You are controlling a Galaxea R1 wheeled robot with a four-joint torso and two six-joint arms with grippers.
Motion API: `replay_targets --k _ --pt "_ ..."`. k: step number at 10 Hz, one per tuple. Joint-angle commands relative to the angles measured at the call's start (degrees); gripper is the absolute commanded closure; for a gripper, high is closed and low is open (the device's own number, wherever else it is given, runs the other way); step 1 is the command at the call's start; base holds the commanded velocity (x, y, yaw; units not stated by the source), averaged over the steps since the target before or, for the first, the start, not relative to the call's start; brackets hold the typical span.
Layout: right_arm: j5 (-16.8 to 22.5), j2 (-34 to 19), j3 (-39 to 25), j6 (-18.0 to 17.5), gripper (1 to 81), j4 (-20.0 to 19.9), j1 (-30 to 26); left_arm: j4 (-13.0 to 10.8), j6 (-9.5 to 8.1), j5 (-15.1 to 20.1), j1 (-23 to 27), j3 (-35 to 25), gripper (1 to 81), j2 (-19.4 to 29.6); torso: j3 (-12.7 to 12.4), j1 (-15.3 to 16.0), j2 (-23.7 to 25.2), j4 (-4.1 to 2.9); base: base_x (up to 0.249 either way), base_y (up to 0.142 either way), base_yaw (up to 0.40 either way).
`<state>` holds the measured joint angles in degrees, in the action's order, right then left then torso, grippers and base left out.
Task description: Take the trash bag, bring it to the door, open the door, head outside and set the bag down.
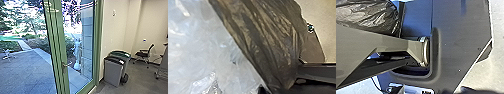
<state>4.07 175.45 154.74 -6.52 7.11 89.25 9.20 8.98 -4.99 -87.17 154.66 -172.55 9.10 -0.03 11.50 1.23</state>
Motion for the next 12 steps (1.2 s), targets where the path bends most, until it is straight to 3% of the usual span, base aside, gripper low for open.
replay_targets --k 1,9,12 --pt "2.96 0.46 -0.32 0.28 1.0 0.36 -2.97 -0.68 0.42 2.61 3.28 -0.15 81.1 0.00 0.00 0.03 0.00 0.00 0.171 -0.075 0.000" --pt "3.05 0.63 -0.32 0.28 1.0 0.36 -3.06 -0.77 0.42 2.61 3.19 -0.15 81.1 -0.08 0.00 0.03 0.00 0.00 0.171 -0.079 0.000" --pt "3.14 0.72 -0.32 0.28 1.0 0.36 -3.06 -0.77 0.42 2.70 3.19 -0.15 81.1 -0.08 0.00 0.03 0.00 0.00 0.171 0.000 0.000"
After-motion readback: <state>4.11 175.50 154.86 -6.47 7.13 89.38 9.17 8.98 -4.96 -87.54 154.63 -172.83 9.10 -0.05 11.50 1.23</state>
